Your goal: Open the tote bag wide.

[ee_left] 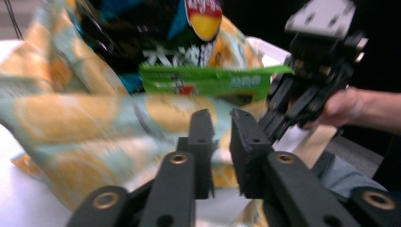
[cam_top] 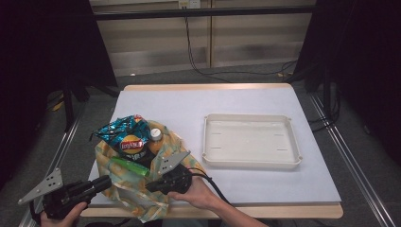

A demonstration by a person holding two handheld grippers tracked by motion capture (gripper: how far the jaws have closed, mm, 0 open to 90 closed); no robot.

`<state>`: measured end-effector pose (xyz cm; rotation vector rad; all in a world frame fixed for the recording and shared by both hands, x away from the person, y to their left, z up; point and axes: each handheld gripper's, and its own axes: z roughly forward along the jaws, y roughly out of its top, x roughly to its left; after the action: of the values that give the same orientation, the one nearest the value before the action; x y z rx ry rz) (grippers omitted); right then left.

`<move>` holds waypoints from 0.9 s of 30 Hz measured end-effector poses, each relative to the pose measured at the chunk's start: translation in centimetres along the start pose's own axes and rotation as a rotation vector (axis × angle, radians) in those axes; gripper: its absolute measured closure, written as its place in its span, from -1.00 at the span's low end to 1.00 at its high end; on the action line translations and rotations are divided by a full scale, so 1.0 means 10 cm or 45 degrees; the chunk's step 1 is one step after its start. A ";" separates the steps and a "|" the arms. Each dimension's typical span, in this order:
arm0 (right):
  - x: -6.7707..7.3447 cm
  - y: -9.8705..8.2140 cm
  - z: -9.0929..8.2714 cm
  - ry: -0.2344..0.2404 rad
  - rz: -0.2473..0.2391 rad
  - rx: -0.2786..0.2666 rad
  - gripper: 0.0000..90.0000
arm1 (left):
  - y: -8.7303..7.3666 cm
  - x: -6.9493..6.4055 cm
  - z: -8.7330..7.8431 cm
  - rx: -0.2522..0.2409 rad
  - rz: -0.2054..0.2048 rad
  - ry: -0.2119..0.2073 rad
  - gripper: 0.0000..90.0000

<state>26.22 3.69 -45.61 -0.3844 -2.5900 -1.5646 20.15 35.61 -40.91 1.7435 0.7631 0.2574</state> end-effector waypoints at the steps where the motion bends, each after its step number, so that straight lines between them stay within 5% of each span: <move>1: -0.02 -0.04 0.01 0.009 0.019 0.003 1.00 | 0.01 0.03 0.00 -0.010 -0.010 0.001 0.67; 7: -0.04 -0.12 0.04 -0.003 -0.003 0.034 0.96 | -0.11 0.24 0.24 0.066 -0.052 0.000 0.39; 16: -0.03 -0.11 -0.06 0.026 -0.021 -0.013 0.72 | -0.32 0.42 0.54 0.207 -0.101 0.000 0.39; 27: -0.11 -0.03 -0.39 -0.042 -0.003 -0.132 0.42 | -0.16 0.34 0.36 0.134 -0.057 -0.006 0.39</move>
<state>27.01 -0.07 -44.22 -0.4194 -2.5410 -1.7121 24.11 35.07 -44.27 1.8231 0.8238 0.1854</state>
